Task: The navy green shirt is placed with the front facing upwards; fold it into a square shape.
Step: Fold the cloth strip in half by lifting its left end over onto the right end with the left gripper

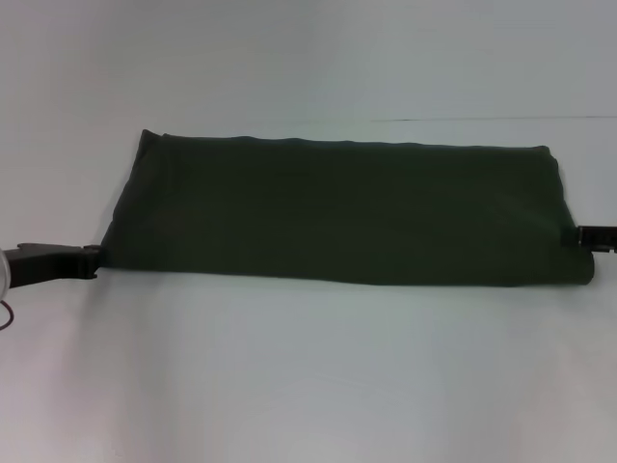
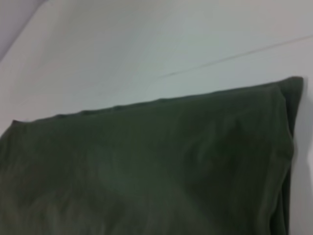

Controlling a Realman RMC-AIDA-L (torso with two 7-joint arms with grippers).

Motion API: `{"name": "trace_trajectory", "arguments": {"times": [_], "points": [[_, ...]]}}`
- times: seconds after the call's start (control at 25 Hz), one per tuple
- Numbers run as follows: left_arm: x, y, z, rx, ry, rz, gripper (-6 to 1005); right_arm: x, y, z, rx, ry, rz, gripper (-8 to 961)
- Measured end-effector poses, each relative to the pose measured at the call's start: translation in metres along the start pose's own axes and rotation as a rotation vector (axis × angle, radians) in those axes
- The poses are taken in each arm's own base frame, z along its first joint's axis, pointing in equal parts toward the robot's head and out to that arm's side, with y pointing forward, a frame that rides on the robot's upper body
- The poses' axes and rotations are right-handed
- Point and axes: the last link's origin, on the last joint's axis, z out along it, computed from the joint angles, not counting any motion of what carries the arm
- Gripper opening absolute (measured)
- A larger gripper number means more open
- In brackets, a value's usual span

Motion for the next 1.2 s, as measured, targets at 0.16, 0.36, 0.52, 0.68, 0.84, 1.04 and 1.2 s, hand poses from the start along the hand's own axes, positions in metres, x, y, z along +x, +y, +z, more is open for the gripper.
{"name": "trace_trajectory", "arguments": {"times": [0.16, 0.36, 0.52, 0.68, 0.84, 1.04, 1.2], "points": [[-0.001, -0.001, -0.001, -0.003, -0.003, 0.000, 1, 0.004, 0.000, 0.002, -0.002, 0.009, 0.005, 633], [0.000, -0.001, -0.001, -0.002, -0.006, 0.006, 5, 0.008, -0.002, 0.001, 0.004, 0.011, 0.011, 608], [0.001, -0.001, -0.001, 0.001, -0.011, 0.014, 8, 0.009, -0.006, -0.003, 0.012, -0.002, 0.027, 587], [0.001, -0.001, -0.001, 0.003, -0.011, 0.014, 10, 0.012, -0.006, -0.003, 0.011, 0.000, 0.029, 567], [0.001, -0.001, 0.000, 0.002, -0.011, 0.014, 13, 0.013, 0.000, 0.004, -0.006, 0.010, 0.018, 546], [0.002, 0.000, 0.000, 0.000, -0.010, 0.015, 17, 0.013, 0.004, 0.008, -0.014, 0.016, 0.012, 521], [0.003, 0.000, 0.000, -0.001, -0.009, 0.017, 20, 0.014, 0.001, 0.005, -0.008, 0.006, 0.018, 500]]}}
